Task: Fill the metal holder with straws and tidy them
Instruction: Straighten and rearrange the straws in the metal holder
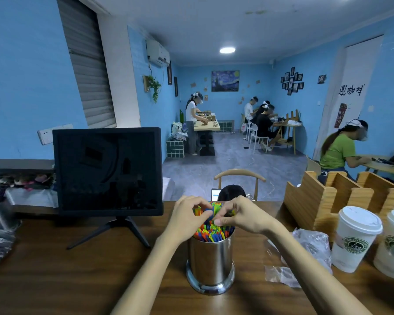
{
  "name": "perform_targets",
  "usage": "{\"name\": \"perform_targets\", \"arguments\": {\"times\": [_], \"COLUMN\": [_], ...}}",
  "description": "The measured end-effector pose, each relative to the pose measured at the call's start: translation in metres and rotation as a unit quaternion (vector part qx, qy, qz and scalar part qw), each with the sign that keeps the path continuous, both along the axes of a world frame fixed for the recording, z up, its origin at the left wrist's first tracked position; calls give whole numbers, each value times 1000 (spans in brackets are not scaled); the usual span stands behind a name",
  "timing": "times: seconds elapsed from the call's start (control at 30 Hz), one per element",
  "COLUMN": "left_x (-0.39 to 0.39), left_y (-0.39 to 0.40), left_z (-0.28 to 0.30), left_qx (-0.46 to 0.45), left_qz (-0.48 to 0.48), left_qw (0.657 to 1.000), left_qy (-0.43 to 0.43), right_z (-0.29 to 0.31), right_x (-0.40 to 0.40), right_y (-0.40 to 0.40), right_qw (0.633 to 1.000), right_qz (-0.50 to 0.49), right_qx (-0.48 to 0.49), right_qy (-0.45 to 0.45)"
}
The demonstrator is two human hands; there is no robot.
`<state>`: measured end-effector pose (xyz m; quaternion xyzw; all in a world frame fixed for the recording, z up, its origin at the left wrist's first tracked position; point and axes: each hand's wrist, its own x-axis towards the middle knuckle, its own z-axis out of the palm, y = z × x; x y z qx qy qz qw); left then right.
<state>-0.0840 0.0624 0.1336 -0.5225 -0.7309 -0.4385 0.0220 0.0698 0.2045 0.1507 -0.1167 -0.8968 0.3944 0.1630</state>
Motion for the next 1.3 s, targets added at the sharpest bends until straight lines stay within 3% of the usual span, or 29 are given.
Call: {"name": "perform_targets", "arguments": {"times": [0.2,0.4,0.6,0.77,0.97,1.1,1.3], "left_x": [-3,2,2,2,2,5,9], "left_y": [-4,-11,-16,-20,-21,-22,-20], "left_z": [4,13,12,11,16,20,22], "left_qx": [-1,24,-26,-93,-85,-35,-61], "left_qz": [-10,-59,-80,-94,-85,-69,-38], "left_qw": [1000,996,994,991,993,995,997], "left_qy": [-10,-55,-71,-19,-19,-63,3], "right_z": [0,9,2,-4,-5,-3,-2], "right_x": [-1,-7,-9,-10,-9,-6,-7], "right_y": [-2,-3,-1,0,2,3,2], "right_qw": [1000,987,992,995,997,999,999], "right_qz": [10,-20,-18,-12,-1,15,1], "right_qx": [5,-64,-97,-74,-56,-40,-31], "right_qy": [25,146,84,60,44,32,18]}}
